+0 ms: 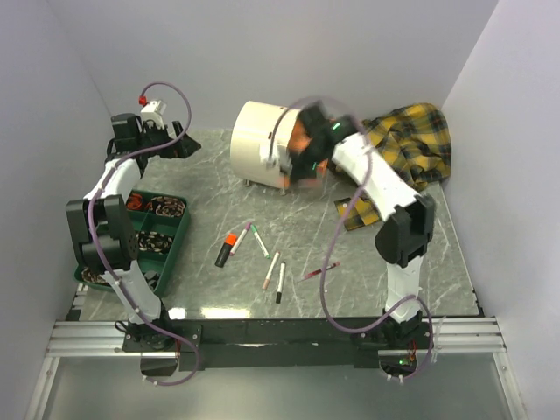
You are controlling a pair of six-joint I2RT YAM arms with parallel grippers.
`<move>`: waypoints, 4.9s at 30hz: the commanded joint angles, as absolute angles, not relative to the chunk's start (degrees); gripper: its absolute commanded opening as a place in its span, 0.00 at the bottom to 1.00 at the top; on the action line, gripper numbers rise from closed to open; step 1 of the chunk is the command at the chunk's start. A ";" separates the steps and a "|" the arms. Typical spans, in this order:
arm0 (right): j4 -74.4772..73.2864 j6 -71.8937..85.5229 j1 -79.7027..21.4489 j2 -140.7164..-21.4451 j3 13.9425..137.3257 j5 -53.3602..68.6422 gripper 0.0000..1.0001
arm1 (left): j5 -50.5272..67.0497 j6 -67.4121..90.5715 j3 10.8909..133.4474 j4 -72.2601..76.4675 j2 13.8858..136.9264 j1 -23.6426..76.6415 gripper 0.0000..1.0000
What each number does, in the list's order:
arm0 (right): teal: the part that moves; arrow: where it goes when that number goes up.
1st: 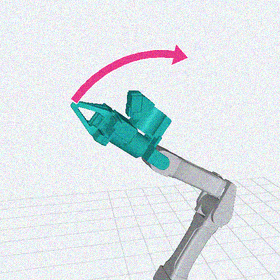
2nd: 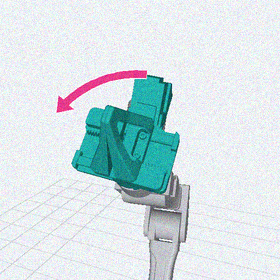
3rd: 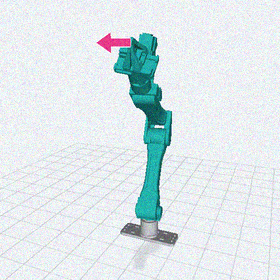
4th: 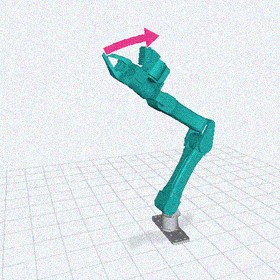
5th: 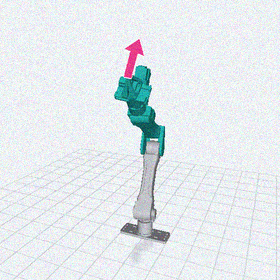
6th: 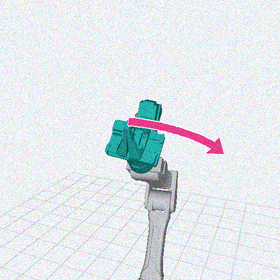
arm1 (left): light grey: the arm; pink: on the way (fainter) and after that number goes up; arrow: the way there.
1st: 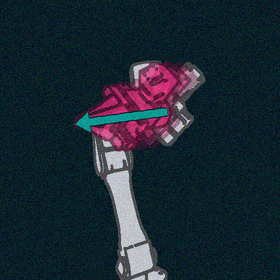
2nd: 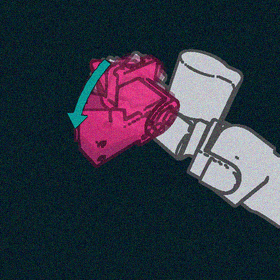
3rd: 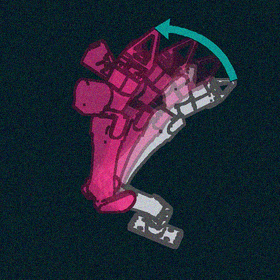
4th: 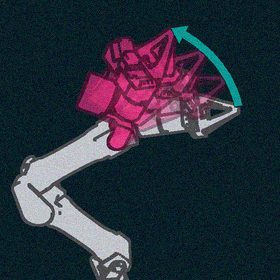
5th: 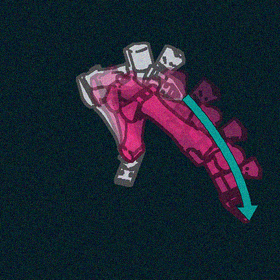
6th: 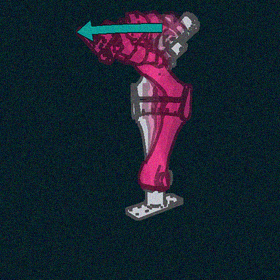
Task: Sort the stationery into containers
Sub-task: Pick up the pen from the center of the board, then place the pen in the drawer, then pick up the pen from the center of the board.
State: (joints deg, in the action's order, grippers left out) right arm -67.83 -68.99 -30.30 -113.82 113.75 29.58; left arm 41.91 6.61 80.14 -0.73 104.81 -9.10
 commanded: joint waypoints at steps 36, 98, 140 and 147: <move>-27.51 18.46 -9.67 -117.68 122.70 43.60 0.00 | 47.20 8.53 91.40 -2.19 113.99 -9.05 0.99; -48.43 -64.87 -50.10 -90.08 56.60 13.19 0.32 | 35.95 4.13 70.58 -0.35 90.09 -8.96 1.00; -75.61 -49.24 -27.78 -106.08 127.96 35.94 0.00 | 47.02 5.63 79.09 -0.79 101.51 -11.16 0.99; -51.44 -20.77 -21.98 -107.66 126.47 39.54 0.00 | 48.95 2.37 89.20 -8.08 107.92 -10.72 0.99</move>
